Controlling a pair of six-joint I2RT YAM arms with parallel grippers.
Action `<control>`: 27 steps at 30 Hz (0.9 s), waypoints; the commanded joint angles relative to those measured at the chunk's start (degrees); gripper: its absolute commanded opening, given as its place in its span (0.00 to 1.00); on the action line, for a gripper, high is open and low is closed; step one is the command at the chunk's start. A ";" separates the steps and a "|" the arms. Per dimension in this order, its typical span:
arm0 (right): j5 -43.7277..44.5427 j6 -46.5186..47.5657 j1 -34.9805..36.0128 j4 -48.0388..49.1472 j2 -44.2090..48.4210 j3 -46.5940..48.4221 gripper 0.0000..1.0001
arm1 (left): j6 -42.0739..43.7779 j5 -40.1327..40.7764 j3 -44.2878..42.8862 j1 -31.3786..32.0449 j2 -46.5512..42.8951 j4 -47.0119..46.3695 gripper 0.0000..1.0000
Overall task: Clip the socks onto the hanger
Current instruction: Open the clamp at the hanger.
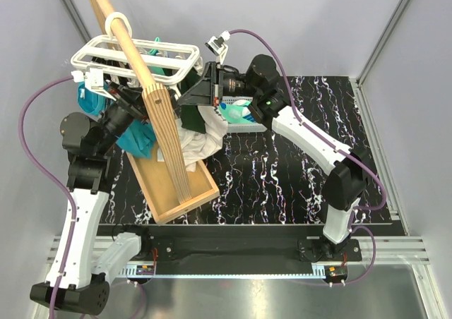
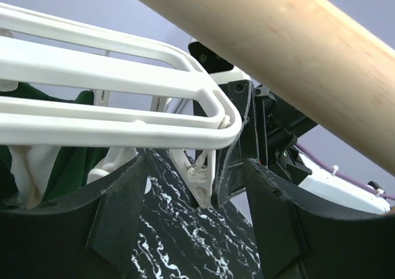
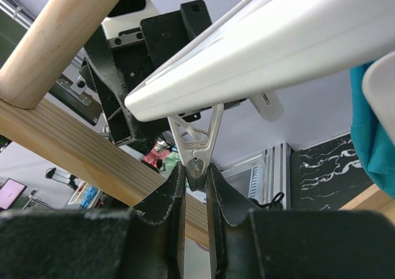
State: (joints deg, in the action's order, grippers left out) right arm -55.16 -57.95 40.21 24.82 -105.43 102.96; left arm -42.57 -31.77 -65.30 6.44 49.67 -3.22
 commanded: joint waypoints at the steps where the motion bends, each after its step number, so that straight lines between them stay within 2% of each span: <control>1: -1.09 -2.69 0.49 4.01 1.37 2.77 0.00 | -2.87 -1.45 -1.49 0.33 1.22 -4.25 0.68; 8: -1.01 -3.75 0.49 6.56 1.28 1.81 0.00 | -7.08 -2.33 -3.08 1.47 4.21 -4.07 0.66; 19: -1.36 -4.62 0.49 7.96 0.49 1.02 0.00 | -9.11 -0.58 -3.96 2.61 3.94 -6.18 0.61; 27: -1.36 -4.71 0.49 7.79 0.22 0.93 0.00 | -10.17 -0.75 -4.93 4.72 5.52 -6.27 0.48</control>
State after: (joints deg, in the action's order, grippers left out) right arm -55.24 -62.35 40.21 29.76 -105.49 102.96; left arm -51.90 -32.16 -67.51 10.41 54.74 -6.31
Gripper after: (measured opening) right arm 0.206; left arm 0.498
